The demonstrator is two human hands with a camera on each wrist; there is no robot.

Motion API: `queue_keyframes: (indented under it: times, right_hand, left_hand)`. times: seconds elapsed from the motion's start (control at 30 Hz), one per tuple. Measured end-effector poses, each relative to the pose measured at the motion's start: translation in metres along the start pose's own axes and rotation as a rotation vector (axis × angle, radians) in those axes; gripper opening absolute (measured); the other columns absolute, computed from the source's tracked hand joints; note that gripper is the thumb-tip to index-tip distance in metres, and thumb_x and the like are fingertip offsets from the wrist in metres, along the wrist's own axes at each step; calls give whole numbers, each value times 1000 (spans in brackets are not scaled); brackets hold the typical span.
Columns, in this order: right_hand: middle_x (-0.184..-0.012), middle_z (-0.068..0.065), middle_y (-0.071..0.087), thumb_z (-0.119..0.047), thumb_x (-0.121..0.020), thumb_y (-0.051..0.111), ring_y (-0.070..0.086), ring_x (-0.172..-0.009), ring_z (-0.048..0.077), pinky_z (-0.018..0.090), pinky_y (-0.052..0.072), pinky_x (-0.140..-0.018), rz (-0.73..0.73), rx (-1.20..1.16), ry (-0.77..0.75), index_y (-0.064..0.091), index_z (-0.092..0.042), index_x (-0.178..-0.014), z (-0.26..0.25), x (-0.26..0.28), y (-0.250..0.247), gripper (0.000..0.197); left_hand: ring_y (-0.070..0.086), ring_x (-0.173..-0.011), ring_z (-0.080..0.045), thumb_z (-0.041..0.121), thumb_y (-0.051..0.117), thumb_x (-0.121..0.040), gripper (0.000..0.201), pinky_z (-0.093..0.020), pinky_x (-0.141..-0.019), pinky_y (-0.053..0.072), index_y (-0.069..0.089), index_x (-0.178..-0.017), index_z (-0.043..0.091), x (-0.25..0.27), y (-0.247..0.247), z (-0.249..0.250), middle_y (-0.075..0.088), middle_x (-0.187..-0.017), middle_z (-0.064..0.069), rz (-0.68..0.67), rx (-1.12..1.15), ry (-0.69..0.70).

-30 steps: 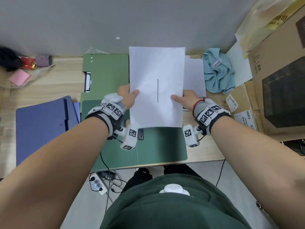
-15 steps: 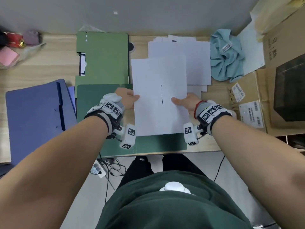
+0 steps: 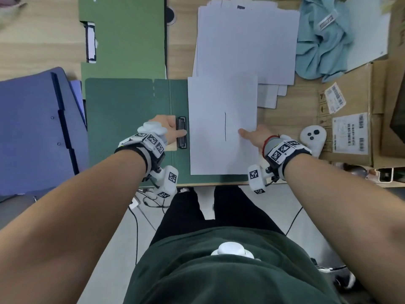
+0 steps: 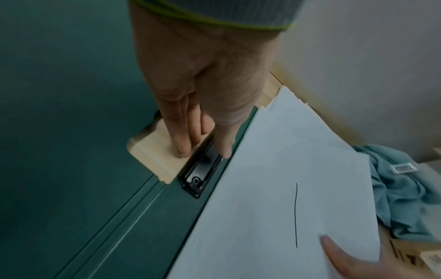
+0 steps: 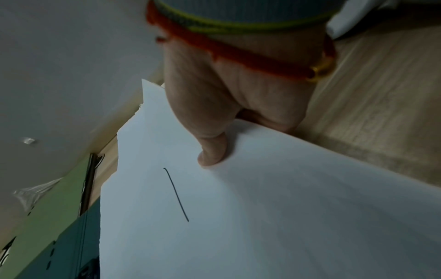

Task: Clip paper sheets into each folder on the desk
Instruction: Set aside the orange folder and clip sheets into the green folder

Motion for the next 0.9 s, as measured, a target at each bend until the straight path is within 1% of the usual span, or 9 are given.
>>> queue_keyframes:
  times: [0.1, 0.2, 0.3, 0.4, 0.53, 0.63, 0.7, 0.77, 0.9]
  right_hand:
    - [-151, 16, 41, -47, -95, 58, 42, -136, 32, 36, 37, -104, -1, 15, -15, 32, 2, -147, -8, 2, 2, 76]
    - [-145, 14, 48, -46, -94, 59, 48, -130, 31, 31, 38, -93, -7, 12, -15, 40, 0, -142, -7, -3, 3, 69]
    - [-143, 13, 50, -47, -93, 59, 49, -129, 31, 30, 37, -89, -7, 10, -23, 41, 0, -142, -7, -3, 3, 70]
    - [-146, 14, 46, -50, -93, 59, 48, -130, 32, 34, 39, -96, -17, 3, -16, 36, 0, -145, -6, -4, 4, 76]
    - [-148, 15, 43, -56, -89, 61, 46, -132, 33, 41, 41, -106, -29, -29, 5, 32, -1, -148, -3, -6, 6, 86]
    - [-152, 15, 39, -54, -90, 60, 41, -137, 32, 40, 37, -108, -31, -25, 4, 29, 0, -149, -1, -6, 7, 86]
    - [-151, 14, 41, -53, -91, 60, 42, -136, 32, 38, 37, -106, -40, -28, 2, 31, 0, -148, -2, -5, 9, 84]
    - [-147, 14, 45, -53, -90, 62, 45, -133, 33, 39, 39, -104, -55, -28, 3, 34, 1, -146, -3, -4, 13, 82]
    - [-147, 14, 45, -57, -85, 65, 45, -133, 33, 44, 39, -108, -57, -58, 5, 34, -1, -146, -5, -2, 22, 88]
  left_hand:
    - [56, -72, -22, 61, 68, -76, 44, -30, -66, 43, 54, -80, 20, 3, 1, 15, 61, -78, -2, 39, -173, 25]
    - [59, -80, -25, 55, 67, -80, 45, -30, -65, 45, 62, -95, 13, -1, 5, 24, 64, -88, -5, 34, -257, 9]
    - [52, -61, -18, 47, 68, -79, 34, -22, -49, 34, 63, -88, 15, -6, 4, 26, 57, -72, -1, 48, -271, -23]
    - [44, -52, -13, 42, 69, -77, 26, -18, -46, 29, 55, -82, 21, -7, 3, 28, 49, -65, 2, 24, -276, -36]
    - [55, -60, -17, 45, 70, -72, 28, -21, -59, 43, 60, -83, 21, -8, 1, 24, 63, -76, 3, -4, -226, -53]
    - [58, -59, -18, 46, 68, -68, 28, -23, -63, 49, 70, -79, 21, -9, -3, 11, 71, -76, 6, -41, -136, -52]
    - [68, -68, -18, 48, 67, -64, 26, -30, -74, 57, 72, -79, 26, -10, -3, 2, 73, -73, 12, -85, -49, -58]
    - [74, -75, -17, 46, 69, -60, 25, -38, -82, 60, 72, -76, 27, -14, 0, -4, 74, -67, 13, -122, 50, -67]
    - [76, -71, -16, 38, 78, -54, 26, -38, -85, 59, 74, -74, 23, -24, 7, -9, 76, -71, 5, -131, 230, -65]
Point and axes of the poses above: each hand's wrist, its own x-axis away from the middle knuckle, its own y-axis out of the palm, z = x × y, the point moved 7 cm from there along -x, towards the middle knuckle
